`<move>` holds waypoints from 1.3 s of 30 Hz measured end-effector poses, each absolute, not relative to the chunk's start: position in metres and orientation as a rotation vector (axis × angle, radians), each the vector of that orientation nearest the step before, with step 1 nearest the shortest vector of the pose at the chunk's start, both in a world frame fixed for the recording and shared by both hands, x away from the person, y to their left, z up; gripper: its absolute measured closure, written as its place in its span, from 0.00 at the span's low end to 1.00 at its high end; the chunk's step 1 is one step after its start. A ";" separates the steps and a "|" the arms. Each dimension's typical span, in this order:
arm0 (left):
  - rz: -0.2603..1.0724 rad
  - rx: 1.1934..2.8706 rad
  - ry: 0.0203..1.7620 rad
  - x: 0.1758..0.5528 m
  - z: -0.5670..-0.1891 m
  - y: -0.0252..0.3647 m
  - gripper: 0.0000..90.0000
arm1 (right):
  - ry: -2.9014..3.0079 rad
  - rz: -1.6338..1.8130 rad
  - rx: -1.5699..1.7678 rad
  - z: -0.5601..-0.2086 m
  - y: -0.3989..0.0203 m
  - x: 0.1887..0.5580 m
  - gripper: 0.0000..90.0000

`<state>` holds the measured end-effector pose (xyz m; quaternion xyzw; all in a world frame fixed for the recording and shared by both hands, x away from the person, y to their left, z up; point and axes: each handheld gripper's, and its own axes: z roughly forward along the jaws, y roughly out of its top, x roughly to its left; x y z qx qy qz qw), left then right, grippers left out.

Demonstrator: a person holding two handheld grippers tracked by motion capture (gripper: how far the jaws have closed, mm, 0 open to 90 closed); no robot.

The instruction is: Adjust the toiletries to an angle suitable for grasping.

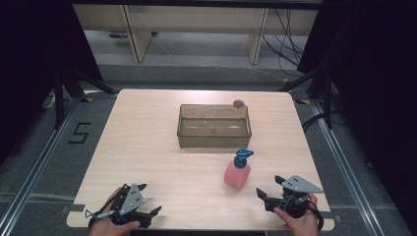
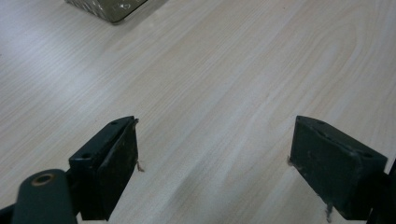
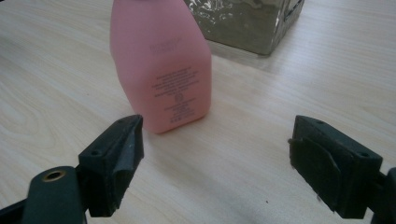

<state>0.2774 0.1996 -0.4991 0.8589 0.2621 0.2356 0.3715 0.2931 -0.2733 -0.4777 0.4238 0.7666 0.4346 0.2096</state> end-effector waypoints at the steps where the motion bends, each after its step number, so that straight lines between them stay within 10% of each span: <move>1: 0.605 2.217 0.663 0.278 -0.499 0.200 0.16 | 2.133 1.212 1.177 -0.478 -0.273 0.293 0.21; 39: 0.599 2.219 0.674 0.279 -0.500 0.200 0.17 | 2.095 1.313 1.091 -0.462 -0.257 0.302 0.24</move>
